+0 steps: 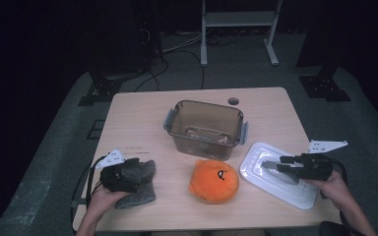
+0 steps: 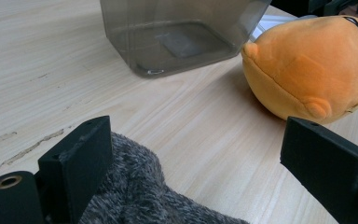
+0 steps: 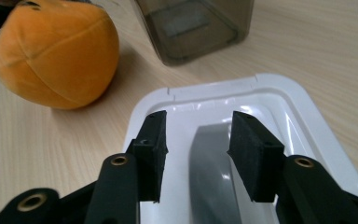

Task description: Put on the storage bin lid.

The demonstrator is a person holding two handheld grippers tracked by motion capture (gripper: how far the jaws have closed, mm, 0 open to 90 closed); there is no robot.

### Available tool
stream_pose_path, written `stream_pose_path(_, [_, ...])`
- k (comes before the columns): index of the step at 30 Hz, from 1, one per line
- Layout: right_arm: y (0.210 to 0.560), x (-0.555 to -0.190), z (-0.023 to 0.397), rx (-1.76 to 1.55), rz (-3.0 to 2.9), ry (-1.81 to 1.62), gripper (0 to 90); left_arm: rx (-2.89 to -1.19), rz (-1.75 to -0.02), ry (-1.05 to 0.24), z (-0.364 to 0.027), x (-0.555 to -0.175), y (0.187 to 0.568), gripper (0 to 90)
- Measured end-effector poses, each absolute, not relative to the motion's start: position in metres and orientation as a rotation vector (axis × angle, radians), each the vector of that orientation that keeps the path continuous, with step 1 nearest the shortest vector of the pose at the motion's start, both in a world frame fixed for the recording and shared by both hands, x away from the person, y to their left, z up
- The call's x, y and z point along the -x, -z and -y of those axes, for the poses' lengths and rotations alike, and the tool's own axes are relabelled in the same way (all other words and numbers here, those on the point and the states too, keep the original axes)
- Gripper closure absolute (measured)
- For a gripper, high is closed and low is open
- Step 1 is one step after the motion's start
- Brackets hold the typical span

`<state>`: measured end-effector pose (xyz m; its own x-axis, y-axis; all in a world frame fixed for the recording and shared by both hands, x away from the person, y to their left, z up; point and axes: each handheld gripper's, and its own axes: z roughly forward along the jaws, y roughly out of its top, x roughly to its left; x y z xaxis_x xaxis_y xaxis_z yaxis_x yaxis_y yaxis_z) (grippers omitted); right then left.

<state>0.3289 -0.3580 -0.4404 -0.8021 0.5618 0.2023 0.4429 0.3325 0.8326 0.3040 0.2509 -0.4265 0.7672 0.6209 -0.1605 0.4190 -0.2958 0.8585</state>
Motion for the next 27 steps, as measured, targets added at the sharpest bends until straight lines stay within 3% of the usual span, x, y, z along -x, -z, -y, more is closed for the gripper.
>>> stream_pose_path(27, [0.367,-0.321,0.268,-0.550,-2.572,-1.576,40.0,-1.937,-0.793,-0.253,-0.254,-0.303,0.426,8.8])
